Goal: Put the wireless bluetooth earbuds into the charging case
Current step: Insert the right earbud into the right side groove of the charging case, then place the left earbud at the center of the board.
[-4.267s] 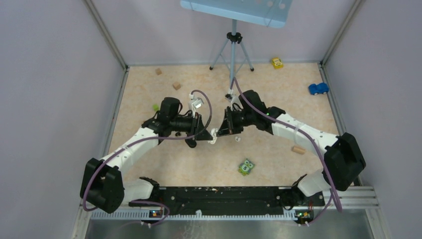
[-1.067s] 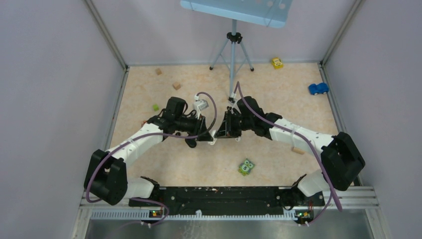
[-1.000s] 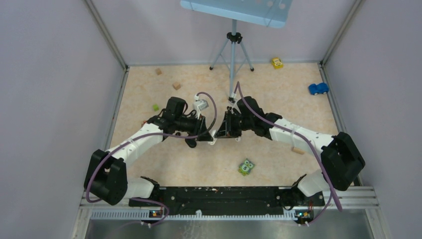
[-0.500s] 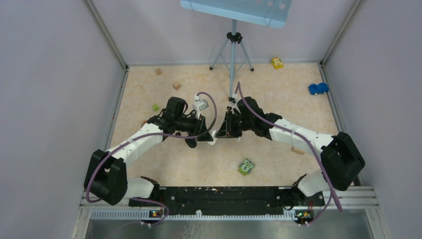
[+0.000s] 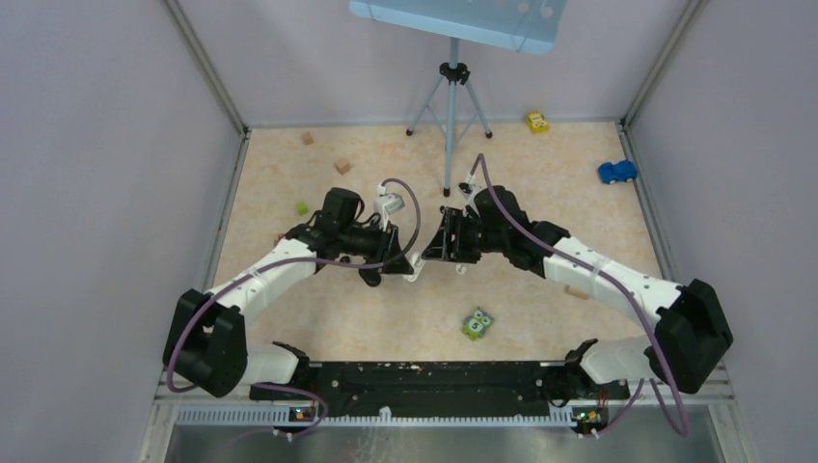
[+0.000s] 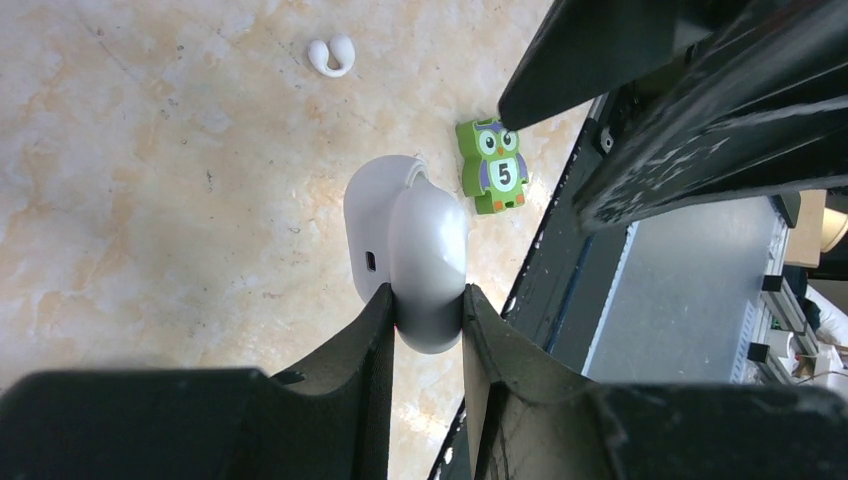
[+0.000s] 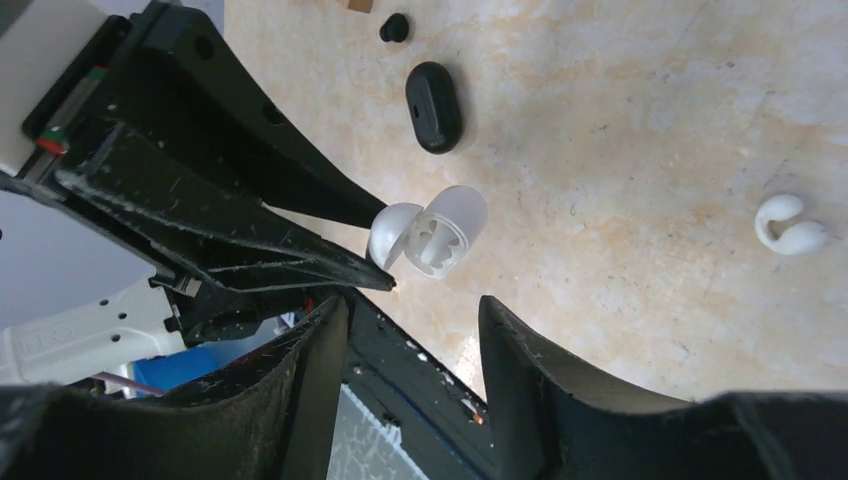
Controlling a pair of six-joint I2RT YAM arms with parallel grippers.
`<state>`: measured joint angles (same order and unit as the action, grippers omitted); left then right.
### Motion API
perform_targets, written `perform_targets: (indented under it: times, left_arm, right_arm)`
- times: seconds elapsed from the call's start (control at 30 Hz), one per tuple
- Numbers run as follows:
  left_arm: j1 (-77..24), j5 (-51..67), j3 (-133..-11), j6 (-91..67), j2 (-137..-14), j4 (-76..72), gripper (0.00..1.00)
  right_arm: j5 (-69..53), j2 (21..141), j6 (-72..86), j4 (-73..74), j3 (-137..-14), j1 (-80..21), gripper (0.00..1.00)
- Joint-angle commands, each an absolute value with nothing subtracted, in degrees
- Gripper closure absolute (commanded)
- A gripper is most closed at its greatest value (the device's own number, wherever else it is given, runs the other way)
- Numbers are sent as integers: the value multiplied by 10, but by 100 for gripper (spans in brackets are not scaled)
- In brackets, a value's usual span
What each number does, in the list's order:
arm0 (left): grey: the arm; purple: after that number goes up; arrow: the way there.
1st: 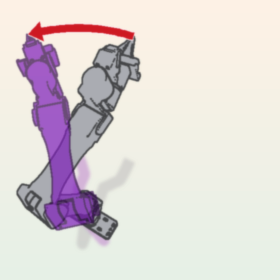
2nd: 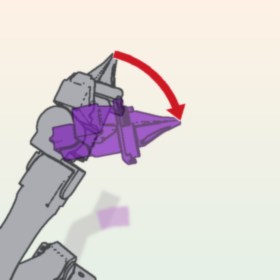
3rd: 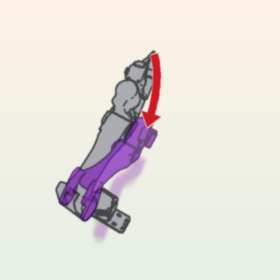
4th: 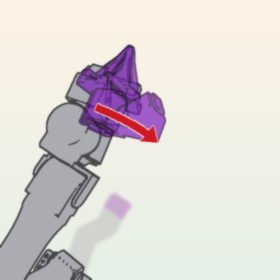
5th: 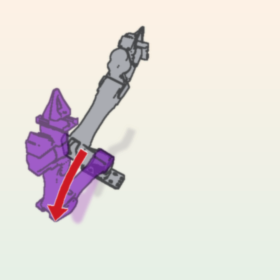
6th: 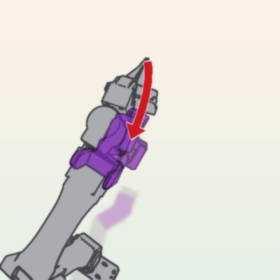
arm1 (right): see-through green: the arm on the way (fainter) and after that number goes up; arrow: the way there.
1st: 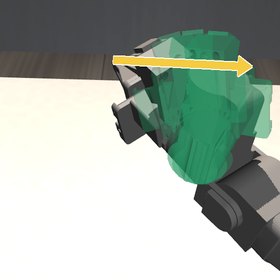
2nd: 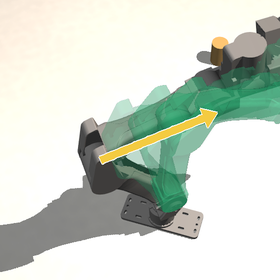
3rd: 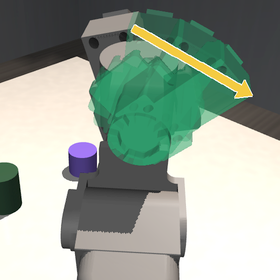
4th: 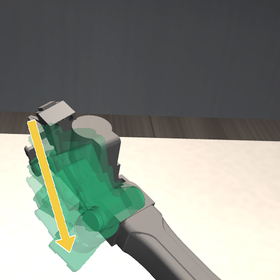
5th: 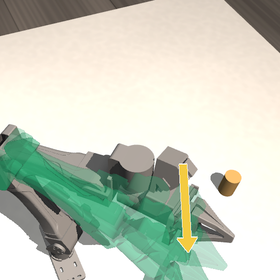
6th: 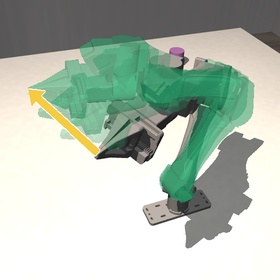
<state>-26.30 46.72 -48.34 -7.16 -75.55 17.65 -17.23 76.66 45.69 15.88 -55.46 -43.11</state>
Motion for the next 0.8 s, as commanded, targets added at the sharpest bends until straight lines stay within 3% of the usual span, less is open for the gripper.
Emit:
perform_targets:
  times: [0.0,0.23,0.43,0.77]
  left_arm:
    - [-264,476,-501,-87,-765,164,100]
    - [-234,460,-513,-194,-788,148,100]
    - [-223,386,-514,-241,-754,125,100]
    - [-210,327,-486,-260,-702,129,100]
  right_arm:
    - [-101,715,430,196,-526,-427,49]
    - [29,711,364,242,-450,-411,68]
    - [36,766,322,208,-442,-411,83]
    - [-29,876,265,126,-495,-411,84]
